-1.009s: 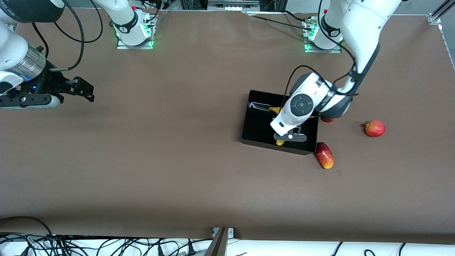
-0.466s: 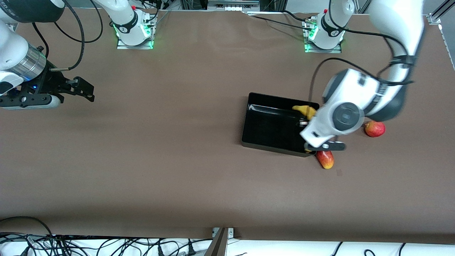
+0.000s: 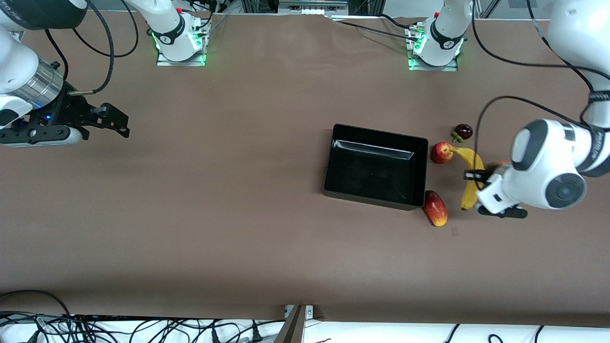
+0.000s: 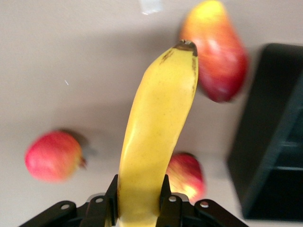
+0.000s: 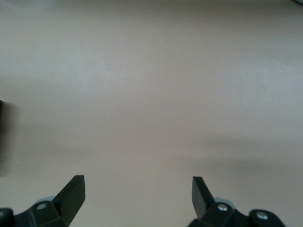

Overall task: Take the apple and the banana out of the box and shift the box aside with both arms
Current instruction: 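Lift the banana out and set it beside the tray, then release the banana with the left gripper while the right gripper reaches the tray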

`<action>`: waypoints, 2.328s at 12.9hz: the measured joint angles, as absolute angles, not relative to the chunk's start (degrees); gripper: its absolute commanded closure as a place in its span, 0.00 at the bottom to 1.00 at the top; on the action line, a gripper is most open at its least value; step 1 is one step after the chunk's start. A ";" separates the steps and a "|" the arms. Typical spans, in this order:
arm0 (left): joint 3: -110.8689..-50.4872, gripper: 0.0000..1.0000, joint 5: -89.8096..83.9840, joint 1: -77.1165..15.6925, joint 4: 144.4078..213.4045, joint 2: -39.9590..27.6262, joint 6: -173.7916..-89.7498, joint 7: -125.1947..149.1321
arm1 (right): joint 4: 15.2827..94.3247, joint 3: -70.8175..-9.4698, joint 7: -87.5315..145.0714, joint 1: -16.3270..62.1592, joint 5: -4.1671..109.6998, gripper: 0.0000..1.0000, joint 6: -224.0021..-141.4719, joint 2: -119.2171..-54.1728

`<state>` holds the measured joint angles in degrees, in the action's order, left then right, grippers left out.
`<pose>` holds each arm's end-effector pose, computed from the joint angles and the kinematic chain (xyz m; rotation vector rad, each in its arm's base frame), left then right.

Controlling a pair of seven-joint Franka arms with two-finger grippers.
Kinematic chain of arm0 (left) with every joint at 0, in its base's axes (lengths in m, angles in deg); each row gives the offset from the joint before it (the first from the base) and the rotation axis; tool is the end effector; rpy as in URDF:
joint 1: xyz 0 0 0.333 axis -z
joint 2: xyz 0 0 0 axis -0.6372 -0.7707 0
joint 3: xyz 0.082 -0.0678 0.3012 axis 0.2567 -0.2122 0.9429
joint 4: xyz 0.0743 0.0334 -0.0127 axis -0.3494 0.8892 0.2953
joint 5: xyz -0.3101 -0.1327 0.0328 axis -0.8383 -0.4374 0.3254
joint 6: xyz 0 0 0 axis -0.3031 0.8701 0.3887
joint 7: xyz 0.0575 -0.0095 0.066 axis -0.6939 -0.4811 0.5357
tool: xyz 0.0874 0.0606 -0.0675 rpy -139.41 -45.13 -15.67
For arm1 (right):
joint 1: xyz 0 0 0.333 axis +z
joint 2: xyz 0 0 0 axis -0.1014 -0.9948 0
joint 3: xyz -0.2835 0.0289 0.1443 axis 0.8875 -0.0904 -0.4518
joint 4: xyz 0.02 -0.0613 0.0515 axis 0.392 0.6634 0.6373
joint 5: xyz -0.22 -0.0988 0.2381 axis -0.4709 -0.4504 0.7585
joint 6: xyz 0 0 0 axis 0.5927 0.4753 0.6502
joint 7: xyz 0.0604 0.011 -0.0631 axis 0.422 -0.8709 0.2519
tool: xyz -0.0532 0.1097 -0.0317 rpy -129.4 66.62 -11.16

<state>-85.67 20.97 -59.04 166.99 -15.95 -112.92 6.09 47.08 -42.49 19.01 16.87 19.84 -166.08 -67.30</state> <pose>0.6028 0.0250 0.3052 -3.0592 0.1838 0.5900 0.5295 0.0828 0.5779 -3.0676 -0.0736 -0.0824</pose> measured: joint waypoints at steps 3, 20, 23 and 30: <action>-85.65 1.00 22.28 -62.48 171.97 -19.11 -123.57 1.55 | 47.13 -43.11 19.67 17.62 21.55 0.00 -165.70 -67.45; -93.77 0.00 26.38 -63.71 168.40 -6.85 -113.09 -1.71 | 43.95 -44.36 -22.82 50.54 21.72 0.00 -196.09 -99.52; -95.71 0.00 24.99 -63.70 161.37 -3.58 -104.07 -1.68 | 39.08 -44.31 -29.86 53.73 21.72 0.00 -197.30 -103.99; -75.76 0.00 8.27 -51.42 158.02 6.62 -97.34 2.23 | 38.03 -44.23 -33.33 57.51 21.69 0.82 -201.00 -108.53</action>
